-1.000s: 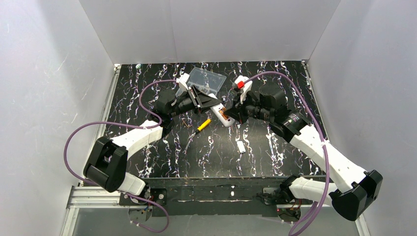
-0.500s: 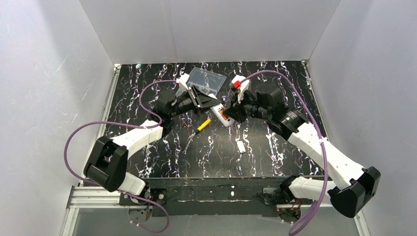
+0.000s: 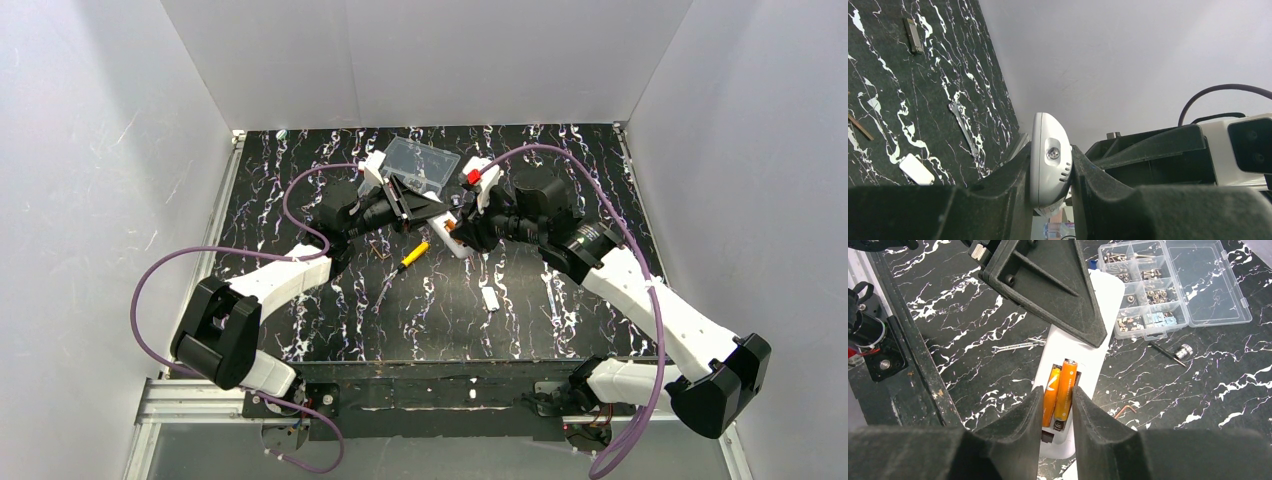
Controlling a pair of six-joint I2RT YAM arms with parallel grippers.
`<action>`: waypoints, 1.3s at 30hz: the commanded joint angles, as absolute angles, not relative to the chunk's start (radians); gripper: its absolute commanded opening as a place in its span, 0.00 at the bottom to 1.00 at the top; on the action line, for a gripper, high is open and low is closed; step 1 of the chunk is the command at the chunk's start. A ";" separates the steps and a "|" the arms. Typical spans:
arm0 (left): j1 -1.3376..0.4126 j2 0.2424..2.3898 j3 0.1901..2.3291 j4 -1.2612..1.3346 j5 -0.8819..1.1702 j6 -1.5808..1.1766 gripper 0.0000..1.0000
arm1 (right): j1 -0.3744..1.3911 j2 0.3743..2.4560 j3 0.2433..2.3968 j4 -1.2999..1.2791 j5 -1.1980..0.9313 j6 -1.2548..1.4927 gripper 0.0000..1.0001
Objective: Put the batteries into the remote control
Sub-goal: Load the battery into the remote control.
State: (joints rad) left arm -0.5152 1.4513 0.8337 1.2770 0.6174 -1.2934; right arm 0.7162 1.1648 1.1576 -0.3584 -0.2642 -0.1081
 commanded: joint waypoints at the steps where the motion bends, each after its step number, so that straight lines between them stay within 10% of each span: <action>1: -0.517 1.423 0.874 1.396 0.663 -1.309 0.00 | 0.719 1.170 1.189 -0.389 -0.240 -0.122 0.36; 26: -0.518 1.441 0.902 1.360 0.743 -1.329 0.00 | 0.707 1.098 1.306 -0.426 -0.406 -0.364 0.65; 39: -0.522 1.462 0.935 1.388 0.912 -1.421 0.00 | 0.482 1.216 1.395 -0.601 -1.068 -0.752 0.48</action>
